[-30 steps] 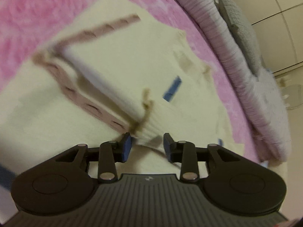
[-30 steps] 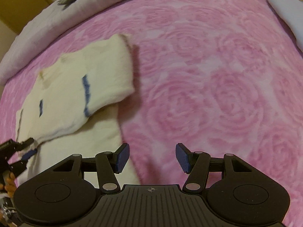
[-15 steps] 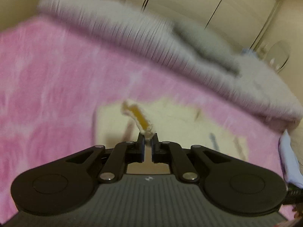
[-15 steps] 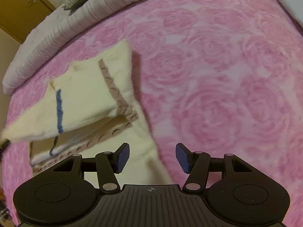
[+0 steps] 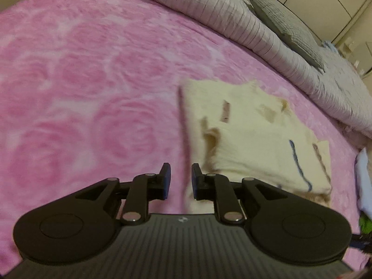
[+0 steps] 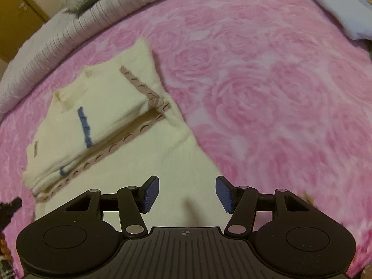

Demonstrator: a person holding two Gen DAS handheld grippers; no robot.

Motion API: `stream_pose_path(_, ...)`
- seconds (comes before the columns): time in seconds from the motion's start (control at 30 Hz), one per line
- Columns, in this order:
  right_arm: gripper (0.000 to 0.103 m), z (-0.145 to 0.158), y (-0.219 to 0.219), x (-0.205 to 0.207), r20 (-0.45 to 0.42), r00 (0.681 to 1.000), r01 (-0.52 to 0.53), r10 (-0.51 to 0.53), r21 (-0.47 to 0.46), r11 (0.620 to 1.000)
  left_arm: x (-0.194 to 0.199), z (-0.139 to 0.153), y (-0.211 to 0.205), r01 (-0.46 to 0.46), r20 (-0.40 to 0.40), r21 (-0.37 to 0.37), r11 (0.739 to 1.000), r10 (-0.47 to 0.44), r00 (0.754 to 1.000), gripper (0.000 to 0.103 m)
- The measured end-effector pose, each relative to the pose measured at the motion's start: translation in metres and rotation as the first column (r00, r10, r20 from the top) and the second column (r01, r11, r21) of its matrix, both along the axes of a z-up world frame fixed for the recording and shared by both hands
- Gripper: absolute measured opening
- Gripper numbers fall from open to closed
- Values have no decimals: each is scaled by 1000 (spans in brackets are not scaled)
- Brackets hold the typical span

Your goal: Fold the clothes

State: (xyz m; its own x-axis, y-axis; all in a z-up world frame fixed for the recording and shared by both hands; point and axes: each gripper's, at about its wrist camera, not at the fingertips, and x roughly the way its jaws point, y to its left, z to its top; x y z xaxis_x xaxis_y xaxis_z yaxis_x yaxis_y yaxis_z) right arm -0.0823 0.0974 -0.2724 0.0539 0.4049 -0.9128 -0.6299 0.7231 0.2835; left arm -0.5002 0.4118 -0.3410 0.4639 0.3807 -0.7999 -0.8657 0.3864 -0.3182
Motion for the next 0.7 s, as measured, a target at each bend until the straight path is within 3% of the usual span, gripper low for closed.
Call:
stream_pose_path(0.07,58,9,-9,-8,6,1000,20,-20,2,1000,-11,9,-10,13,-37,49,999,-11,999,20)
stream_pose_path(0.17,58,18,-18,-14,8,1000,20,-20,13,1000,-27,2,-20,-45,-3,107,993,46,999,27)
stream_pose_path(0.23,58,21,-24,-16,10,1000,-4,4,33,999,-34,-16,-27,-71,24,144,987,68,997,31)
stream_pose_path(0.37,58,17,-49,-12,53,994,-96,92,76,993,-41,-63,-40,-115,-26,195,974,122,992,32)
stream_pose_path(0.43,58,14,-64,-9,81,987,-145,137,93,985,-44,-76,-56,-54,-24,324,945,65,998,38)
stream_pose_path(0.5,58,10,-83,-9,91,991,-111,102,96,989,-43,-80,-65,-25,-46,372,928,45,998,43)
stream_pose_path(0.53,58,8,-93,-9,96,992,-92,83,98,991,-40,-80,-67,-2,-56,377,926,25,998,49)
stream_pose_path(0.6,58,5,-112,-9,104,994,-56,45,101,993,-33,-81,-67,64,-72,368,928,-40,997,87)
stream_pose_path(0.67,58,2,-132,-9,113,994,-19,7,105,994,-19,-84,-67,144,-129,357,923,-104,986,102)
stream_pose_path(0.7,58,0,-142,-9,117,993,-1,-12,107,994,-13,-85,-70,163,-166,372,914,-107,980,102)
